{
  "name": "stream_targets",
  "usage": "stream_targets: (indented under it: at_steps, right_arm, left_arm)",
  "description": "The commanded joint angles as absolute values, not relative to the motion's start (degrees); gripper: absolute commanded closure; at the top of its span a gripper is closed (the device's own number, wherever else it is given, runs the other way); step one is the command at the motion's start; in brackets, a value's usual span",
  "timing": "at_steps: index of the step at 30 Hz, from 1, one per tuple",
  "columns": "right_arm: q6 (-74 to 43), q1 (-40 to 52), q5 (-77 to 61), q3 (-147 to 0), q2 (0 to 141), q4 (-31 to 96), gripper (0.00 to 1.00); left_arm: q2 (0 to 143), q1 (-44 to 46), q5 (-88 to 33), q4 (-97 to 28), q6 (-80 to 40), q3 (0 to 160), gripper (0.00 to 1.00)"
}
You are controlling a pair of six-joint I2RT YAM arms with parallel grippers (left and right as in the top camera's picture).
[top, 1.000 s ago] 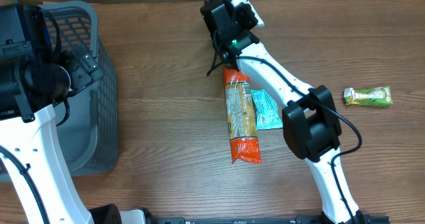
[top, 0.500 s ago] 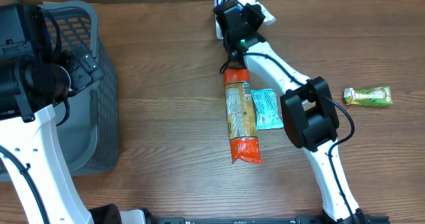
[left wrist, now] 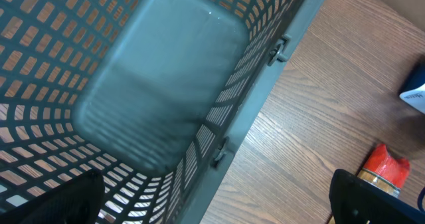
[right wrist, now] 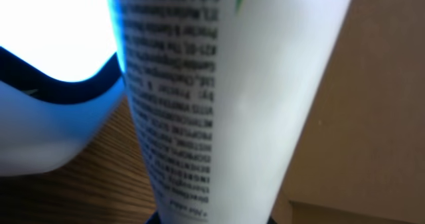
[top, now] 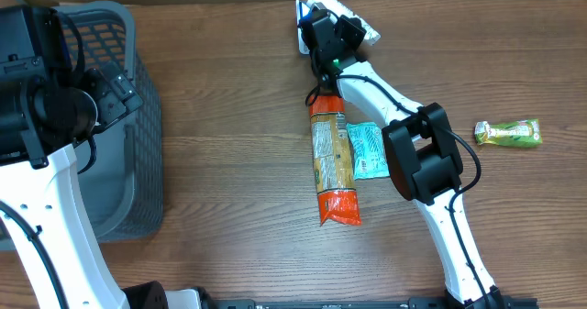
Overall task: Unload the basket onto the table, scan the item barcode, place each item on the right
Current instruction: 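Carry the white tube right and set it beside the green bar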
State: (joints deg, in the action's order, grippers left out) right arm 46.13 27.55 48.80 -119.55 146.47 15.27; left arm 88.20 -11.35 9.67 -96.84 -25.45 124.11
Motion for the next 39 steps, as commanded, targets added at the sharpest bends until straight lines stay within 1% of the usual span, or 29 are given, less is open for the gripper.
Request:
stream_targets:
  at_steps: [1,7,13,15,18,23,27,29,32,36,39]
  right_arm:
    - [45.3,27.7,49.4,-120.3,145.2,14.2,0.96]
    - [45.3,28.0,49.7,-120.3,145.2,14.2,0.96]
    - [45.5,29.6,58.2,-120.5,144.5,11.7,0.96]
    - [44.6,30.3,58.0,-120.5,142.5,14.1,0.96]
    - [40.3,31.3,54.9,-120.5,137.5,19.4,0.96]
    - [25.9,31.8,40.9,-120.5,124.4,34.7,0.96]
    - [9.8,30.8,20.4,-120.5,112.7,49.7,0.96]
    - [3.9,29.1,13.1,-120.5,108.7,55.4,0.96]
    - [-4.7,25.2,7.7,-120.5,104.6,64.4,0.96]
    - [-19.2,17.6,7.6,-120.0,103.7,76.7,0.96]
    - [-30.0,10.9,7.6,-115.9,103.9,79.8,0.96]
  left_arm:
    - [88.2,-11.6,10.5,-96.8,-24.8,124.1,0.0]
    - [88.2,-11.6,10.5,-96.8,-24.8,124.1,0.0]
    - [88.2,-11.6,10.5,-96.8,-24.8,124.1,0.01]
    - [88.2,-11.6,10.5,-96.8,-24.8,124.1,0.0]
    - [88.2,-11.6,10.5,-96.8,-24.8,124.1,0.0]
    - [88.2,-11.6,10.5,-96.8,-24.8,124.1,0.0]
    - [88.2,-11.6,10.5,-96.8,-24.8,124.1,0.01]
    - [88.2,-11.6,10.5,-96.8,-24.8,124.1,0.0]
    - [88.2,-11.6,10.5,-96.8,-24.8,124.1,0.01]
    - [88.2,-11.6,10.5,-96.8,-24.8,124.1,0.0]
    - [88.2,-11.6,10.5,-96.8,-24.8,124.1,0.01]
